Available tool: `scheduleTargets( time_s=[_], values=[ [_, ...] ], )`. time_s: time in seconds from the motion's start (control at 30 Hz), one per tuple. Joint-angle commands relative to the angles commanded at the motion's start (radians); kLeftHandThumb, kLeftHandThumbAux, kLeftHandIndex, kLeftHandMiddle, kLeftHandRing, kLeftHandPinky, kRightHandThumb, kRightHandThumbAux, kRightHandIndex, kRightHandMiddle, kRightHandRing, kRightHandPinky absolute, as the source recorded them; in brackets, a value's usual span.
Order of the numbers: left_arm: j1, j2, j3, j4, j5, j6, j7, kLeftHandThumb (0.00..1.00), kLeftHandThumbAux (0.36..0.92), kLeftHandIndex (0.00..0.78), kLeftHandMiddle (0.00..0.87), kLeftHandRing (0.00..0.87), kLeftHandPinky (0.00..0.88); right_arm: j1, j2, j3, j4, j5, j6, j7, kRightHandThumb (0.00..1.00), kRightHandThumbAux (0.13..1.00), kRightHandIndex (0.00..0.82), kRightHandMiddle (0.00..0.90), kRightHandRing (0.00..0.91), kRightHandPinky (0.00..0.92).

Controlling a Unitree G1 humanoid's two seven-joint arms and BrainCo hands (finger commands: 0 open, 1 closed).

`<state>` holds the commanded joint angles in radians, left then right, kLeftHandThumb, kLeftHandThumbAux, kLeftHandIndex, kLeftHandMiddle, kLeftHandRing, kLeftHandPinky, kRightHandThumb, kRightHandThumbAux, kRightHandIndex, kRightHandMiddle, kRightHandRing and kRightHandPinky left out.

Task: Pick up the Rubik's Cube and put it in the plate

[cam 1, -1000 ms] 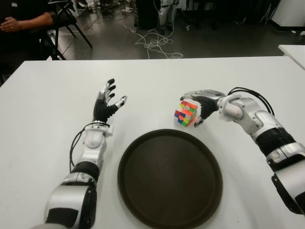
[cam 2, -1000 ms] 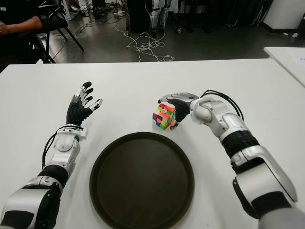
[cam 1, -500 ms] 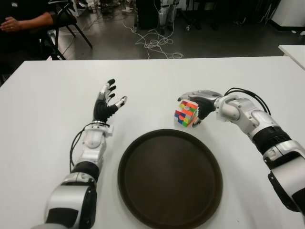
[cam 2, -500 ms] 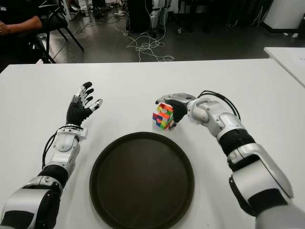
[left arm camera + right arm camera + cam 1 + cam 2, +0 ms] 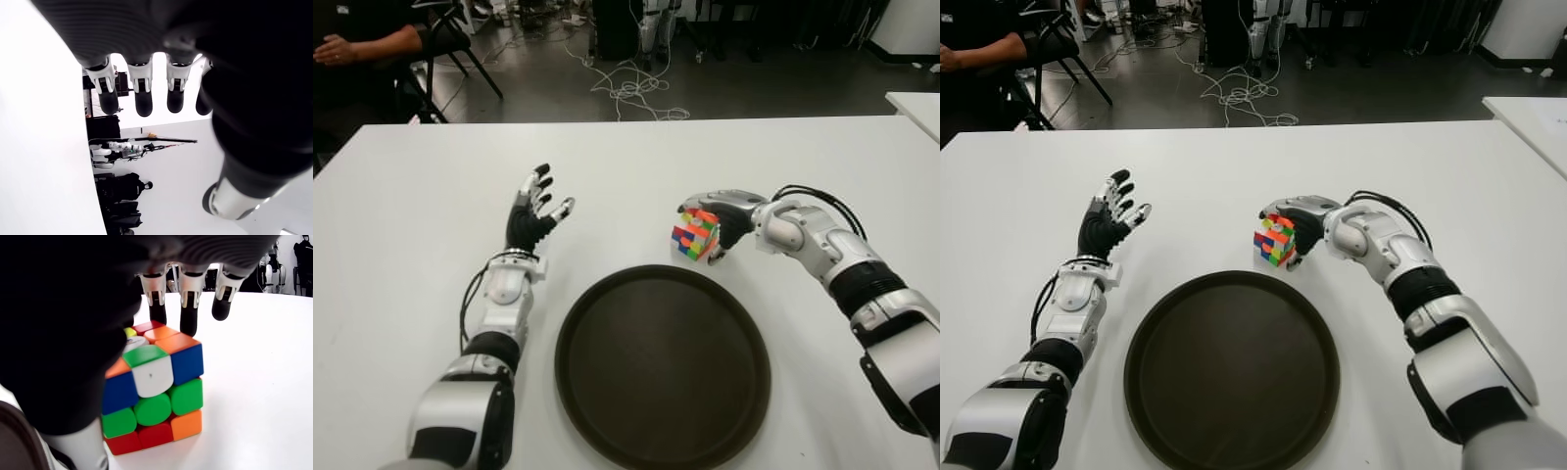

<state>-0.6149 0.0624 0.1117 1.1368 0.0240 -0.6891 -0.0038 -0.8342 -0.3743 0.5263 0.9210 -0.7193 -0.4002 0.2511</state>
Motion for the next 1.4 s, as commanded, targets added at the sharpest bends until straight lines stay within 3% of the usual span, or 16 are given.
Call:
scheduleTargets(
  time_s=[0.33, 0.7, 0.87, 1.13, 1.4],
  values=[
    [0.003, -0.003, -0.001, -0.002, 0.007, -0.011, 0.017, 0.001, 0.814, 0.053, 0.102, 0.074, 0.057, -0.001, 0.003, 0.009, 0.013, 0.003, -0.007, -0.009, 0.000, 0.875, 0.184, 0.169, 0.158, 0.116],
    [0.004, 0.001, -0.009, 0.001, 0.013, -0.020, 0.019, 0.000, 0.804, 0.045, 0.093, 0.061, 0.046, 0.001, 0.002, 0.019, 0.004, 0.005, 0.003, -0.001, 0.000, 0.852, 0.138, 0.144, 0.138, 0.101],
    [0.003, -0.004, 0.000, 0.002, -0.002, -0.020, 0.004, 0.000, 0.797, 0.049, 0.090, 0.057, 0.031, 0.000, 0.004, 0.020, 0.015, 0.006, 0.000, -0.012, 0.000, 0.862, 0.173, 0.163, 0.151, 0.099],
    [-0.001, -0.005, -0.001, 0.014, 0.002, -0.032, 0.013, 0.000, 0.792, 0.050, 0.093, 0.065, 0.037, -0.024, 0.027, 0.034, 0.131, -0.006, -0.007, -0.087, 0.000, 0.883, 0.204, 0.191, 0.178, 0.136],
    [-0.001, -0.009, 0.002, 0.012, -0.005, -0.024, 0.009, 0.000, 0.775, 0.051, 0.098, 0.061, 0.031, -0.040, 0.040, 0.038, 0.202, -0.004, -0.005, -0.119, 0.000, 0.854, 0.155, 0.169, 0.169, 0.140]
  ],
)
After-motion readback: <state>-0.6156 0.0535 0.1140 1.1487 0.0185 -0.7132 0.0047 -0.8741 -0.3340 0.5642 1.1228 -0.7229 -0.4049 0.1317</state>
